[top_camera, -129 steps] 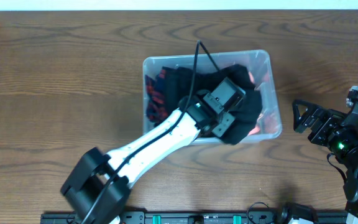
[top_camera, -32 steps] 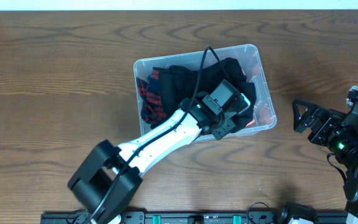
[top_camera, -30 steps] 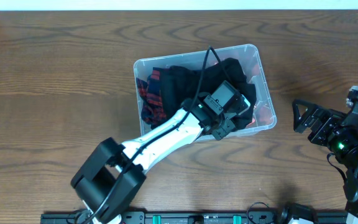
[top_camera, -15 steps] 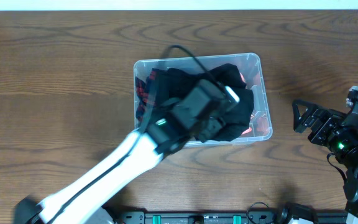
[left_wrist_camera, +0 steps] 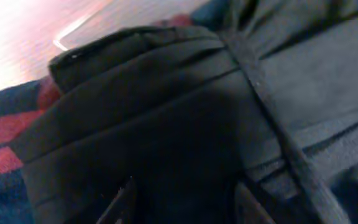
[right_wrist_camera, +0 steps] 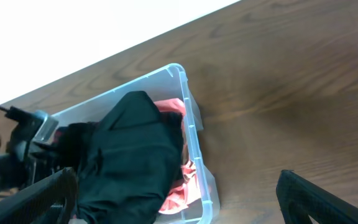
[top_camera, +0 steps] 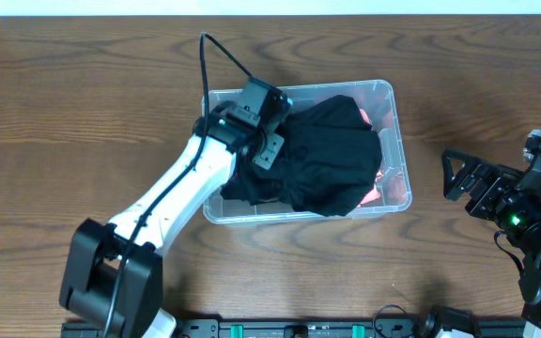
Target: Pack container
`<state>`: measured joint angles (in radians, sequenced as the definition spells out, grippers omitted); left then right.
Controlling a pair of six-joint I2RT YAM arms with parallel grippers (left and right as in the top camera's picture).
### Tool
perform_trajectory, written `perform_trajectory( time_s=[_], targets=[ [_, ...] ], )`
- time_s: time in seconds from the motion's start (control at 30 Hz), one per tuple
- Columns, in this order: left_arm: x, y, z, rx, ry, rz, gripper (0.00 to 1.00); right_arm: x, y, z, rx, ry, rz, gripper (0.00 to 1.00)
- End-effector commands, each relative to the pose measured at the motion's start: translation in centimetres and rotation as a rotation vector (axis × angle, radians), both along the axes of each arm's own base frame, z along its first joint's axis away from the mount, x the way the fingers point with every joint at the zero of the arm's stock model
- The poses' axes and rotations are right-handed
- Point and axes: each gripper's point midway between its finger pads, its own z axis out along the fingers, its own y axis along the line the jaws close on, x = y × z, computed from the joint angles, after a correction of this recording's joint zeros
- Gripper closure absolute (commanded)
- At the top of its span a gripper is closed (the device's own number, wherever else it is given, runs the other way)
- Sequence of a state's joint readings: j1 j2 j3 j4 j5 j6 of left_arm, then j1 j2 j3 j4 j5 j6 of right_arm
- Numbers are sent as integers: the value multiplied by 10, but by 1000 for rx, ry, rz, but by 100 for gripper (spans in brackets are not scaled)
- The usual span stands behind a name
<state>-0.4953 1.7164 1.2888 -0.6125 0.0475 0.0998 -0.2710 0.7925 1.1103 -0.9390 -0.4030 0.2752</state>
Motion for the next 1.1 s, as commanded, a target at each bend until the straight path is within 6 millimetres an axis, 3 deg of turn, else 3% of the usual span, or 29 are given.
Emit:
perform_trajectory(
  time_s=[0.0, 0.07, 0.17, 0.4, 0.5, 0.57, 0.67, 0.93, 1.07],
  targets=[
    [-22, 20, -60, 90, 187, 48, 52, 0, -3, 3, -4, -8, -13, 1],
    [-25, 22, -63, 99, 204, 48, 52, 0, -3, 3, -4, -9, -13, 1],
    [-26, 22, -45, 90, 187, 48, 52, 0, -3, 3, -4, -8, -13, 1],
    [-30, 24, 66, -49, -16, 95, 52, 0, -3, 4, -4, -9, -13, 1],
    [-43, 31, 81, -63, -20, 116, 52, 0, -3, 3, -4, -9, -13, 1],
    [-50, 35, 74, -45, 15, 121, 52, 0, -3, 4, -4, -9, -13, 1],
    [-58, 39, 46, -10, 81, 131, 52, 0, -3, 4, -4, -9, -13, 1],
    [-86, 54, -63, 97, 273, 164, 52, 0, -3, 4, -4, -9, -13, 1],
    [-87, 56, -72, 115, 295, 170, 52, 0, -3, 3, -4, -8, -13, 1]
  ],
)
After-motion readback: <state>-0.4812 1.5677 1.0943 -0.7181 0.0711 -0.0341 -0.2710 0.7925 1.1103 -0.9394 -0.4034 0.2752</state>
